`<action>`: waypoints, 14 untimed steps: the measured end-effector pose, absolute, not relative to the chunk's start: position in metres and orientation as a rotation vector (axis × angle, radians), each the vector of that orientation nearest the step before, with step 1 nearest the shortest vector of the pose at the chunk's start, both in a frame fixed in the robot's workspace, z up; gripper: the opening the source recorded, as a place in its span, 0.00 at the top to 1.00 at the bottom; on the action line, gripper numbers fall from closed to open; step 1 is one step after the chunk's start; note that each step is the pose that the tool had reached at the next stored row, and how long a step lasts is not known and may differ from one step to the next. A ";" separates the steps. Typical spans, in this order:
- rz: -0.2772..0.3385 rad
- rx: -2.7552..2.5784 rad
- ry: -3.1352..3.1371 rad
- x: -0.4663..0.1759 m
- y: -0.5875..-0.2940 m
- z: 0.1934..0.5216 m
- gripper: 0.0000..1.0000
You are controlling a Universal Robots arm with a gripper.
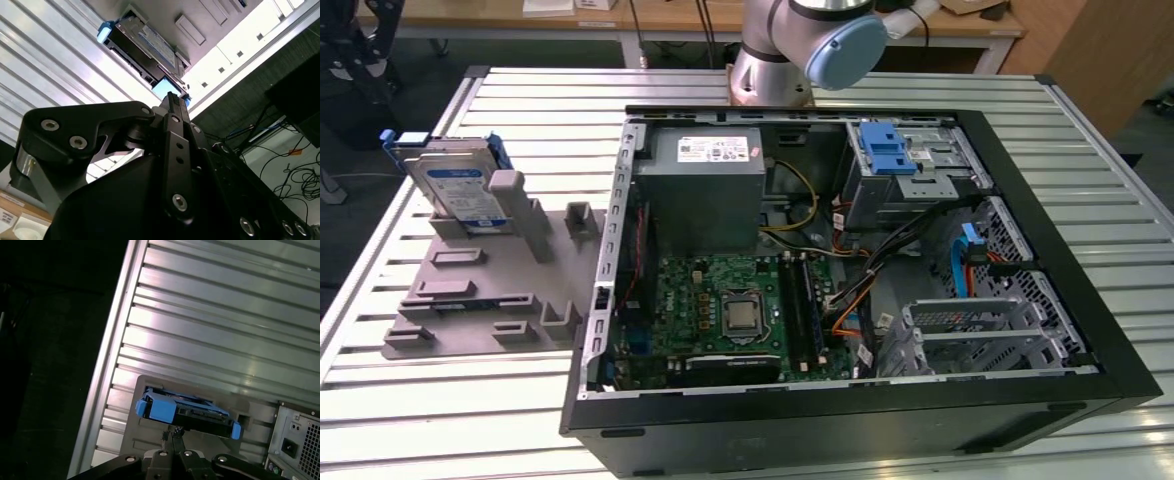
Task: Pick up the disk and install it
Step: 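Pick up the disk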
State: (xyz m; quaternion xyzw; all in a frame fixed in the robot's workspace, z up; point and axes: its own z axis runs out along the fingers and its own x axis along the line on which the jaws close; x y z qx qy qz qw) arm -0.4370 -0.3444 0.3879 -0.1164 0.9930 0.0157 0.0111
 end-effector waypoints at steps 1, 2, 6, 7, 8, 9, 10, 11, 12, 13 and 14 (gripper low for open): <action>0.049 -0.369 3.097 -0.437 -0.344 0.388 0.89; 0.049 -0.374 3.097 -0.437 -0.344 0.388 0.89; 0.049 -0.393 3.095 -0.437 -0.344 0.388 0.89; 0.049 -0.397 3.094 -0.437 -0.344 0.388 0.89; 0.050 -0.401 3.093 -0.437 -0.344 0.388 0.89; 0.050 -0.406 3.093 -0.437 -0.344 0.388 0.89; 0.050 -0.410 3.092 -0.437 -0.344 0.388 0.89; 0.050 -0.414 3.092 -0.437 -0.344 0.388 0.89; 0.050 -0.419 3.091 -0.437 -0.344 0.388 0.89; 0.050 -0.423 3.091 -0.437 -0.344 0.388 0.89; 0.050 -0.428 3.090 -0.437 -0.344 0.388 0.89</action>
